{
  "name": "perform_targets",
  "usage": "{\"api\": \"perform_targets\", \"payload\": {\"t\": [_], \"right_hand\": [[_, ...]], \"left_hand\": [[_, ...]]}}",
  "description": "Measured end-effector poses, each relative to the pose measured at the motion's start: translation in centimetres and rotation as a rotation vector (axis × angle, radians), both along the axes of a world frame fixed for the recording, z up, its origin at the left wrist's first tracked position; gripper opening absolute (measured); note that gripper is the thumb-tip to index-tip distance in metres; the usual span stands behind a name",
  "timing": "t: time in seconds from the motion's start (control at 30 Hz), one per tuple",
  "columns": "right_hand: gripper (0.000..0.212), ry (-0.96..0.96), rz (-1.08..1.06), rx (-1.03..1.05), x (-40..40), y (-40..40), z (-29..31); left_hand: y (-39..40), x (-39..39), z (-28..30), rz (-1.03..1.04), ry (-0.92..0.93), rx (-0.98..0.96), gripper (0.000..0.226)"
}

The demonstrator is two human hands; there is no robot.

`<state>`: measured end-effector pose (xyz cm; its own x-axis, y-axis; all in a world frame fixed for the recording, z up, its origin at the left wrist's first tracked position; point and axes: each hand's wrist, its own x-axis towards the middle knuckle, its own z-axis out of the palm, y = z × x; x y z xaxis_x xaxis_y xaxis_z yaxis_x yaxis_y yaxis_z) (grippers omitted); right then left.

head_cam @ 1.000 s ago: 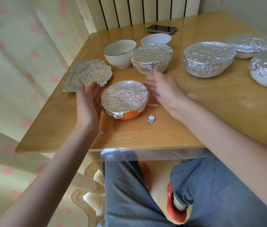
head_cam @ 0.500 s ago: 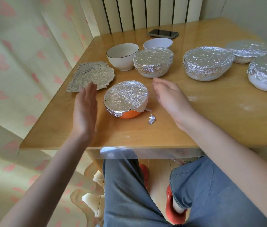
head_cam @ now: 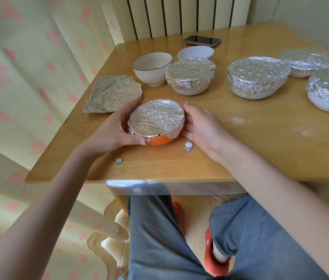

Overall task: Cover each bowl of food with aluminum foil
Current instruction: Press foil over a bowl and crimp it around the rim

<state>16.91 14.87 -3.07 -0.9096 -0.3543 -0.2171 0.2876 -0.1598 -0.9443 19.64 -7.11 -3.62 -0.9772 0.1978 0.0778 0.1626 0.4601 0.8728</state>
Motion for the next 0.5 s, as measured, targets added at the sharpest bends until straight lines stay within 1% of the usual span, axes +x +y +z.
{"api": "perform_targets", "payload": {"t": [0.23,0.33,0.4,0.5], "right_hand": [[0.031,0.015,0.036,-0.052,0.2,-0.1,-0.2],[0.038,0.036,0.030,-0.014,0.0,0.4,0.0],[0.043,0.063,-0.024,0.051,-0.2,1.1,0.4],[0.047,0.033,-0.048,0.028,-0.4,1.9,0.9]], "left_hand": [[0.4,0.2,0.0,0.013,0.019,-0.022,0.142],[-0.2,0.3,-0.2,-0.025,-0.007,-0.059,0.146],[-1.0,0.8,-0.4,-0.027,-0.066,0.026,0.146],[-1.9,1.9,-0.8,0.019,-0.118,0.164,0.136]]}}
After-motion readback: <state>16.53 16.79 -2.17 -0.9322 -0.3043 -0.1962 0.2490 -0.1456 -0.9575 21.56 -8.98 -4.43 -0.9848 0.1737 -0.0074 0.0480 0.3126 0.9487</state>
